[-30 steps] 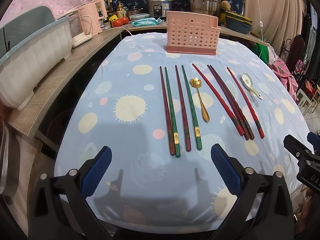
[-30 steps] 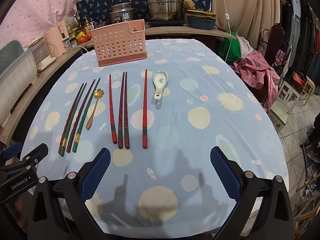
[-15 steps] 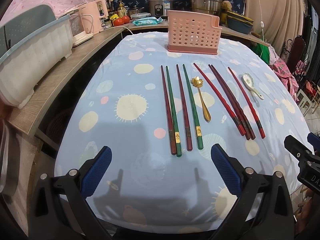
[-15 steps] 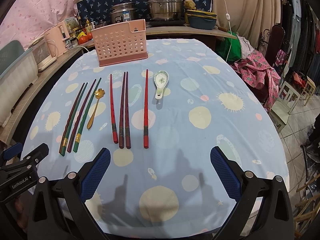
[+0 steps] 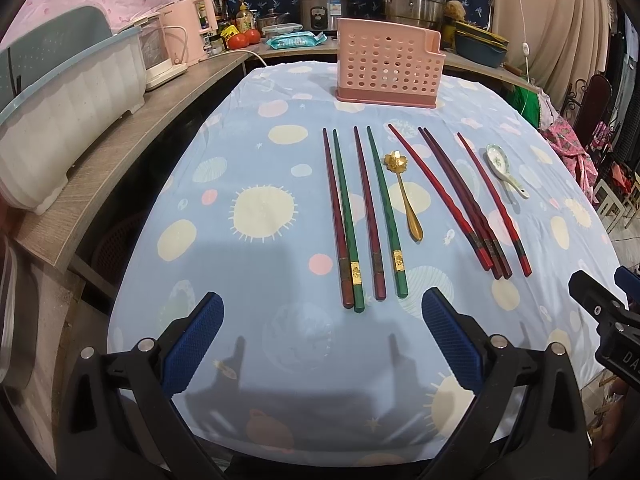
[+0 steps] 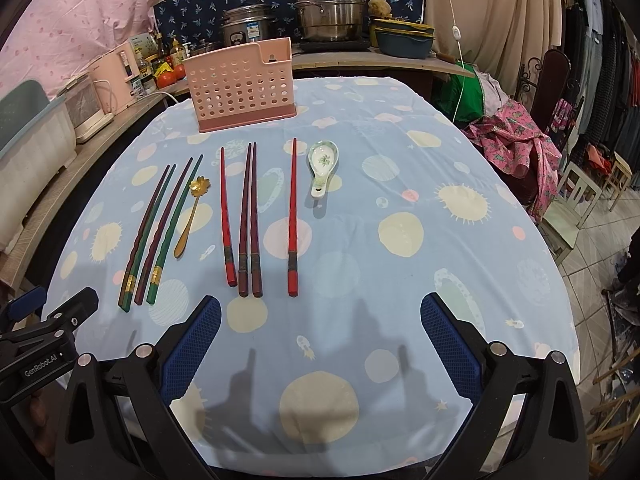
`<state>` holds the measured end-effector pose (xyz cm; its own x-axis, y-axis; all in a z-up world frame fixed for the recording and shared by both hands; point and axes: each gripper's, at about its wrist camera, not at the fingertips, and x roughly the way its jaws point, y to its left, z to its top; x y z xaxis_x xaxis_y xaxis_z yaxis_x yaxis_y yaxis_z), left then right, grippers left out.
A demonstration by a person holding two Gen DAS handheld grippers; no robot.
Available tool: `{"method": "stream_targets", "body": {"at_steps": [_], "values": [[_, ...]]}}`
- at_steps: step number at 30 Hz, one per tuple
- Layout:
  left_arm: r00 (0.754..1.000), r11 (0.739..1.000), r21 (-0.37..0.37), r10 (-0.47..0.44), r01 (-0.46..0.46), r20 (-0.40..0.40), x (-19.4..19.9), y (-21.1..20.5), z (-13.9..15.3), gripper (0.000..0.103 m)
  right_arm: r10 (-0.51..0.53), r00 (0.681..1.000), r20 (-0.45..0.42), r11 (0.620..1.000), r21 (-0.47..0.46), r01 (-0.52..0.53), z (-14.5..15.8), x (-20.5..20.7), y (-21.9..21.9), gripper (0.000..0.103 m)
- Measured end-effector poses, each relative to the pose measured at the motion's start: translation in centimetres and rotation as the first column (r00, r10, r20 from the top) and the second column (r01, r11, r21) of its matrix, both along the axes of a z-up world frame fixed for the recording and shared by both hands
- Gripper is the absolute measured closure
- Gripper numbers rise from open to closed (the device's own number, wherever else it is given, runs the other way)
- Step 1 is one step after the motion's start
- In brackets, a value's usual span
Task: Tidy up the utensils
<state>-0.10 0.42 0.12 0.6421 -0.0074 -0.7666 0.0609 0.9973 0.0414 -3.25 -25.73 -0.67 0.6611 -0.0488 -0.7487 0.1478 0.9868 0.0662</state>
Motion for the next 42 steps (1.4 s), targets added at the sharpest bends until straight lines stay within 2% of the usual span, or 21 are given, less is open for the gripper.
{"method": "stream_targets", "body": {"at_steps": [31, 42], "values": [[1.000, 1.000, -0.008, 0.009, -0.009, -0.024, 0.6, 0.2, -0.4, 0.008, 0.002, 1.000, -0.006, 1.000, 0.006, -0.002, -0.4, -0.1, 0.4, 0.007], [0.996, 0.997, -0.061, 0.048, -0.053, -0.076, 3.4, 1.7, -1.6, 0.008, -0.013, 1.000, -0.025, 1.000, 0.023, 0.014, -0.9, 0.8, -0.2, 0.007]]}}
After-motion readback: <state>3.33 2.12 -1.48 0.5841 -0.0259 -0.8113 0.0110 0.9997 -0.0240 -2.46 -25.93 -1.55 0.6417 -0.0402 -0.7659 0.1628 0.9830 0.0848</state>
